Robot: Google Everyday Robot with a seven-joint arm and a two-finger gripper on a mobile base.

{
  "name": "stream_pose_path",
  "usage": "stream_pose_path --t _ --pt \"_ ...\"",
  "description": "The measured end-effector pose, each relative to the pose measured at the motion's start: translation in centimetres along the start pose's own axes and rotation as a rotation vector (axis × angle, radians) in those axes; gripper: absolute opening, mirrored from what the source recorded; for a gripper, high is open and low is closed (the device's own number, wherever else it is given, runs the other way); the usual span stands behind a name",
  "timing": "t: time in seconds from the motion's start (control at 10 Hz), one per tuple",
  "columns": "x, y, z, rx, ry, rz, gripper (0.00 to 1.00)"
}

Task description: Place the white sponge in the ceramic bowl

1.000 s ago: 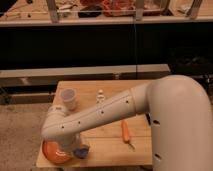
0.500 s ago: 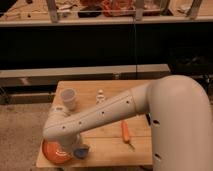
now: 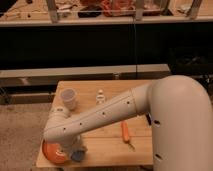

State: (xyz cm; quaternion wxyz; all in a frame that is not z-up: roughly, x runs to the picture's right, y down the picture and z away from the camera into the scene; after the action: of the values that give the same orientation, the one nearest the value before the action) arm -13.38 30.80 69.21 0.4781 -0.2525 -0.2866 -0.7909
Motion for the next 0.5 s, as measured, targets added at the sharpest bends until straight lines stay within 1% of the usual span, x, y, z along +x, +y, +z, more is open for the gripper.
stream_pose_path --t 0.1,0.2,0.3,0.4,0.5 --pt "-0.01 -0.01 0.13 -0.001 0.002 -0.009 0.25" --pt "-0.05 0.00 0.27 -0.001 0.002 -0.020 0.27" --pt "-0.10 0.02 0.35 -0.002 0.004 -0.025 0.36" --pt "-0.30 -0.04 0.40 -0.001 0.004 -0.025 0.37" --pt "-0.46 -0.13 0.39 0.000 0.006 -0.025 0.33"
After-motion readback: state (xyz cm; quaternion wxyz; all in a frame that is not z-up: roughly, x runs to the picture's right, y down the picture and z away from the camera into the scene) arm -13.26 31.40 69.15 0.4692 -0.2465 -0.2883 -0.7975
